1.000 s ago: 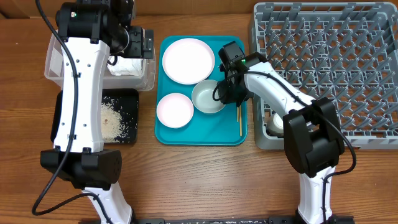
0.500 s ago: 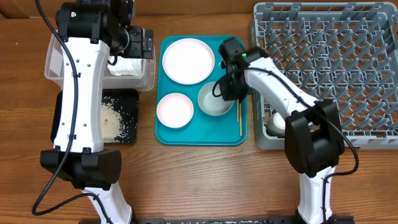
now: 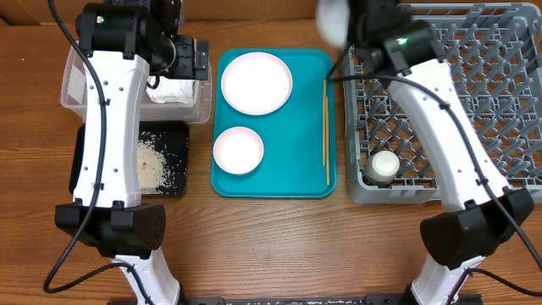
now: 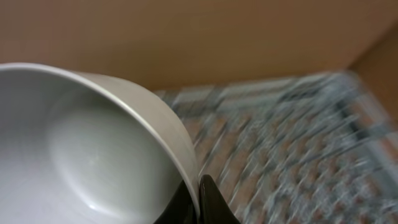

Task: Sort waste into correct bins and load items into the dishwasher
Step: 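Grasp the grey bowl with the right gripper and lift toward the rack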

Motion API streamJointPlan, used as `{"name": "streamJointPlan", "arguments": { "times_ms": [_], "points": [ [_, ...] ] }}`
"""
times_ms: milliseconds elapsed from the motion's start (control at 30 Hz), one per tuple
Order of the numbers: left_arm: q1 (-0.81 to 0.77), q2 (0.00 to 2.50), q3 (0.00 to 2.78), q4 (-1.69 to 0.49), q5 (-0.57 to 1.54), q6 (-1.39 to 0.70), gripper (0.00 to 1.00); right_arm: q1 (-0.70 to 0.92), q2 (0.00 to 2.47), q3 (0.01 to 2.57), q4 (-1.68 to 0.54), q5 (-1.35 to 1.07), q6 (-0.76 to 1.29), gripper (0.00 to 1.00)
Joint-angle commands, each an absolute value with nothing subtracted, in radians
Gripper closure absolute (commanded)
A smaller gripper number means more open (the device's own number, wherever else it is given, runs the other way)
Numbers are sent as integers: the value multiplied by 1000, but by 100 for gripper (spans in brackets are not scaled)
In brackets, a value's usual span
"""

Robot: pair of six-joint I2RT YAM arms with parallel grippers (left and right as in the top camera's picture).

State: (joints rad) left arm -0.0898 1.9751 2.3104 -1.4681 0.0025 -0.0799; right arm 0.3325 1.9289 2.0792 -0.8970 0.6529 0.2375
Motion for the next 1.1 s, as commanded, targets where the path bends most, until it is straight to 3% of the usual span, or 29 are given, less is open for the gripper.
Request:
{"name": "streamJointPlan", "arguments": {
  "times_ms": [0, 233, 533, 1067],
  "points": [
    [-90, 1975, 2323, -1465, -8, -97, 0, 287, 1974, 2076, -799, 838, 170, 96],
    [-90, 1975, 2323, -1465, -8, -97, 0, 214, 2107, 2076, -574, 961, 13, 96],
    [-91, 1975, 2323, -1465, -8, -97, 0, 215, 2252, 2076, -289, 1149, -521, 96],
    [-91, 1975, 2323, -1465, -8, -97, 0, 255, 2321, 2020, -323, 1147, -488, 96]
  ]
}}
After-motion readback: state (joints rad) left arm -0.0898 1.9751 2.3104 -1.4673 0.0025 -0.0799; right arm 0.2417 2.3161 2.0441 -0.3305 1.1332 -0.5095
